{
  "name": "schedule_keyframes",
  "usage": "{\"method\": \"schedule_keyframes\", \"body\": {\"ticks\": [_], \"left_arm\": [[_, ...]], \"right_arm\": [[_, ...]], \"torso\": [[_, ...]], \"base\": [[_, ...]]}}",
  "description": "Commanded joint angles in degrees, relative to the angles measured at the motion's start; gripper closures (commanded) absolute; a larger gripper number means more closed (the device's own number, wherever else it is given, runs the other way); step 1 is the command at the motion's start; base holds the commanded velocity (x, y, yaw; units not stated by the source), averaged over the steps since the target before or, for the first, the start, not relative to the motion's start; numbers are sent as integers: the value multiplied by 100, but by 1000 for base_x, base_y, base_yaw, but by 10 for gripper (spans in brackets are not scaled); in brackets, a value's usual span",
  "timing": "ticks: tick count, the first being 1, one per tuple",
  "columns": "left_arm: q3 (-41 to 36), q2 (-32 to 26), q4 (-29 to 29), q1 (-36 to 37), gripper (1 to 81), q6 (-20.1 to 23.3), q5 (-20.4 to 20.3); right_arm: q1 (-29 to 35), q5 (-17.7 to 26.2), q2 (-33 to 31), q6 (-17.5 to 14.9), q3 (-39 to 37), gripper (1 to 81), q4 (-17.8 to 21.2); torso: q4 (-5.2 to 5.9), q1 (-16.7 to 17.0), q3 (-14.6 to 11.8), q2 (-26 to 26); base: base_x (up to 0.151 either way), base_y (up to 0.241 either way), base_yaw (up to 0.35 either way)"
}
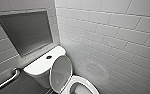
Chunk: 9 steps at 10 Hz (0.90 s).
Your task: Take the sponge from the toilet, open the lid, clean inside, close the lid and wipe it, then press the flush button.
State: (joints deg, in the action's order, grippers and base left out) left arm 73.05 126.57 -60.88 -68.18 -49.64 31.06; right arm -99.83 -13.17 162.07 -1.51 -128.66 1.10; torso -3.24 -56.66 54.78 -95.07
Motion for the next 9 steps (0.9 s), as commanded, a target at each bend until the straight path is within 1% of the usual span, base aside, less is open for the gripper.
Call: {"method": "schedule_keyframes", "body": {"ticks": [1, 2, 3, 4, 5, 6, 7, 9], "left_arm": [[61, 272, -196, -121, 10, 130, 181], [368, 518, -205, -287, 10, 130, 172], [685, 756, -205, -428, 10, 130, 58], [999, 931, -205, -534, 10, 139, -299], [1247, 1011, -205, -648, 10, 139, -706], [1529, 1125, -214, -718, 10, 139, -1032], [1808, 1291, -214, -763, 10, 139, -1129], [2170, 1582, -214, -841, 10, 139, -1137]], "right_arm": [[-42, 376, -129, -16, 167, 811, -101], [-42, 367, -199, -7, 272, 811, -101], [-33, 297, -296, 11, 316, 811, -66], [-42, 148, -383, 19, 334, 811, -66], [1, 121, -419, 28, 316, 811, -57], [54, 148, -436, 28, 299, 811, -66], [63, 139, -436, 29, 220, 811, -75], [90, 121, -436, 37, 193, 811, -118]], "torso": [[0, 356, 0, 553], [2, 478, 0, 744], [0, 614, -2, 958], [0, 747, 0, 1163], [0, 887, 0, 1382], [0, 998, 0, 1557], [0, 1156, 0, 1801], [0, 1427, 0, 2219]], "base": [[0, 0, 0], [0, 0, 0], [0, 0, 0], [0, 0, 0], [0, 0, 0], [0, 0, 0], [0, 0, 0], [0, 0, 0]]}}
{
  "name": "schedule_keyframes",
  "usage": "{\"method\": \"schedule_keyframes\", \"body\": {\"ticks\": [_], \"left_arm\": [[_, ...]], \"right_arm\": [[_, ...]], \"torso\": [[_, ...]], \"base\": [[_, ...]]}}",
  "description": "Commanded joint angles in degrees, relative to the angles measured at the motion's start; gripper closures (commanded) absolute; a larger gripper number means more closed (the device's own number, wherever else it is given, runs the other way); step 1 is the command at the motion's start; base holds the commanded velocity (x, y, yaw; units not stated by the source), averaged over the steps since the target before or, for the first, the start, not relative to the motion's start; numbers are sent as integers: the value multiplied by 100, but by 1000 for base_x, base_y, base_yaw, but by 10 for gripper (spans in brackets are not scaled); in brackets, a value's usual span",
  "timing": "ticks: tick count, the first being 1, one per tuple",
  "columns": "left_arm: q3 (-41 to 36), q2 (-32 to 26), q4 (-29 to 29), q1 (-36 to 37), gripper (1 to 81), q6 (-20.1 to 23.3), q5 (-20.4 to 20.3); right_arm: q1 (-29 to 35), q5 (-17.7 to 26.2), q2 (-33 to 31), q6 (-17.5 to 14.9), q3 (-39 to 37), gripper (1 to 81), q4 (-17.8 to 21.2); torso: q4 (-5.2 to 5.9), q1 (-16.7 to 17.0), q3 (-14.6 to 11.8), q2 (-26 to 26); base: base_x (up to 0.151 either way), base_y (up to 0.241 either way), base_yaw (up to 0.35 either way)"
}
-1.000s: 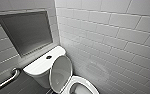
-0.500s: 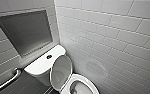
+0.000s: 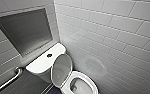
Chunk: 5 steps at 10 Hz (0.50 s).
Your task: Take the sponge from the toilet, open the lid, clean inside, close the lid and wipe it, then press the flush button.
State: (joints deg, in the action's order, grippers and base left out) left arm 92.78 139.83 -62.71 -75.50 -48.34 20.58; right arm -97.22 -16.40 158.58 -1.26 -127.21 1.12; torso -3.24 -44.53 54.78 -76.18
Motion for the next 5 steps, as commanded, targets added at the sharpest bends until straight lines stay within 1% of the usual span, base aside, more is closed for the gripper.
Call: {"method": "schedule_keyframes", "body": {"ticks": [1, 2, 3, 4, 5], "left_arm": [[397, 388, -31, -145, 10, 26, -107], [538, 467, -31, -181, 10, 61, -237], [662, 485, -31, -225, 10, 114, -545], [724, 485, -31, -233, 10, 123, -660], [785, 521, -13, -233, 10, 114, -652]], "right_arm": [[-163, 444, -78, 3, 74, 811, -130], [-145, 444, -69, 3, 57, 811, -112], [-136, 444, -78, 3, 48, 811, -113], [-127, 444, -78, 3, 48, 811, -103], [-101, 444, -69, 11, 31, 811, -77]], "torso": [[0, 351, -239, 547], [0, 113, -566, 179], [0, 166, -601, 262], [0, 197, -157, 315], [0, 221, -325, 341]], "base": [[0, 0, 0], [0, 0, 0], [0, 0, 0], [0, 0, 0], [0, 0, 0]]}}
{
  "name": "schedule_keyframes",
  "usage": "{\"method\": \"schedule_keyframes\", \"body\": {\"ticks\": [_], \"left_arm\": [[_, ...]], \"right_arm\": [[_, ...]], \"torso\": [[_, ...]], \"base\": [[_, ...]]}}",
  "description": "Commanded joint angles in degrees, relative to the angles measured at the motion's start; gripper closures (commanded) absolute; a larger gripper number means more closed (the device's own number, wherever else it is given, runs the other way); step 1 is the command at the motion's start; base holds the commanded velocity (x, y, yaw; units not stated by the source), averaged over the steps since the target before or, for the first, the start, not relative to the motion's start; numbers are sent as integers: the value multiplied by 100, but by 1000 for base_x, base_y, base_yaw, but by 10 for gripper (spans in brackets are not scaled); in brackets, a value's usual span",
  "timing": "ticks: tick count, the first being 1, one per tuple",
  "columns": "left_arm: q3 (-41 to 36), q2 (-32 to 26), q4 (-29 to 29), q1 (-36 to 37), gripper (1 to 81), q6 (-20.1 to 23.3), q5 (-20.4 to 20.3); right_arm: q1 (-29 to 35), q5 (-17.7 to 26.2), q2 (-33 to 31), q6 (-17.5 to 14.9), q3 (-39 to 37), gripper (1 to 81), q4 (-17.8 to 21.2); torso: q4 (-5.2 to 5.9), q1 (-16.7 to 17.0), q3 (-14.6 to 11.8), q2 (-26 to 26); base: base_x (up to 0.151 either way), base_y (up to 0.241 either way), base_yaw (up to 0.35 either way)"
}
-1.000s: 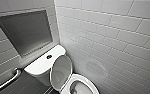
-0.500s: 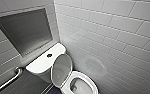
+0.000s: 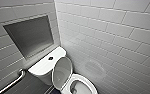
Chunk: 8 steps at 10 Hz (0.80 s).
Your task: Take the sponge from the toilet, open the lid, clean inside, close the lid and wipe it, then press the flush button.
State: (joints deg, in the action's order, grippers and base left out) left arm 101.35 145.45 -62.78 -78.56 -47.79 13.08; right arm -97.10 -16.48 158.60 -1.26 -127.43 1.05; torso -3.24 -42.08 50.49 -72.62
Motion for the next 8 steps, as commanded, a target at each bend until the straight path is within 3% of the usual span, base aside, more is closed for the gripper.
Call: {"method": "schedule_keyframes", "body": {"ticks": [1, 6, 8], "left_arm": [[87, 82, 47, 64, 10, 59, 177], [1449, 671, 117, -358, 10, 6, 116], [1896, 960, 858, -428, 10, -20, 212]], "right_arm": [[-52, 479, -89, 20, 17, 811, -61], [160, 629, -186, 152, -290, 811, 62], [142, 900, -20, 405, -578, 811, 140]], "torso": [[0, -2, 5, 0], [0, 11, -57, 9], [0, 11, -57, 9]], "base": [[0, 0, 0], [0, 0, 0], [0, 0, 0]]}}
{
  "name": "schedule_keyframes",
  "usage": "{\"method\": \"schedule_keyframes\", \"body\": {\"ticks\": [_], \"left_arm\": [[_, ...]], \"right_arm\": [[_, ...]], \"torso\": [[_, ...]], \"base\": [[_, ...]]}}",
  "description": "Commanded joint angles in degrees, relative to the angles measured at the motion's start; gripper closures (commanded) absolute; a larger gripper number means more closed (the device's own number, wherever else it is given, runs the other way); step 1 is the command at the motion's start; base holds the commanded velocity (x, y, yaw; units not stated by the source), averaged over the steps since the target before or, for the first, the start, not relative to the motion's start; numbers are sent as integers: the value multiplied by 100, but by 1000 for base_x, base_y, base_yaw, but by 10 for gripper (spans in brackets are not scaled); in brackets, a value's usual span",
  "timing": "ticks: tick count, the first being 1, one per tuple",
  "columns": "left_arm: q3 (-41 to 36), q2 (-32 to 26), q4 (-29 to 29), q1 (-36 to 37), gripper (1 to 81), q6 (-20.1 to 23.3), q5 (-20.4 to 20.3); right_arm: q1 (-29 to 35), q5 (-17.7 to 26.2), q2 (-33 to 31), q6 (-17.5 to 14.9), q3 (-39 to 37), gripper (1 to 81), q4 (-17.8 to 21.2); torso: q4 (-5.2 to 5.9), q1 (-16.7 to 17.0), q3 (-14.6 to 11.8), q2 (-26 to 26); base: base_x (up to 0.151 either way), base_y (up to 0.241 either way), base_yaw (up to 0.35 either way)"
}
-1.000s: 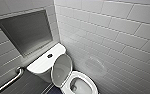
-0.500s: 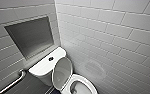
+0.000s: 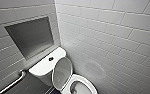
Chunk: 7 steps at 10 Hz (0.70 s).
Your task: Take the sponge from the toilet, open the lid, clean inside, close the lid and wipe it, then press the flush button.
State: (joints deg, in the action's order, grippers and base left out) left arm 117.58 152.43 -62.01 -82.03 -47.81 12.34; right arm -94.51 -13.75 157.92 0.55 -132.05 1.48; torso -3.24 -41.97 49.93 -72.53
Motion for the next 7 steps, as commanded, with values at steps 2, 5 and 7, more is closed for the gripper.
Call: {"method": "schedule_keyframes", "body": {"ticks": [2, 5, 7], "left_arm": [[414, 306, 1226, -134, 10, 313, 348], [1212, 630, 3467, -178, 10, 3057, 131], [1540, 754, 5156, -187, 10, 5037, -38]], "right_arm": [[-125, 874, 321, 279, -538, 811, 64], [-99, 804, 332, 227, -603, 811, 2], [-11, 552, -53, 270, -45, 811, 2]], "torso": [[2, 0, 0, 0], [0, 2, 0, 0], [0, 2, 0, 0]], "base": [[0, 0, 0], [0, 0, 0], [0, 0, 0]]}}
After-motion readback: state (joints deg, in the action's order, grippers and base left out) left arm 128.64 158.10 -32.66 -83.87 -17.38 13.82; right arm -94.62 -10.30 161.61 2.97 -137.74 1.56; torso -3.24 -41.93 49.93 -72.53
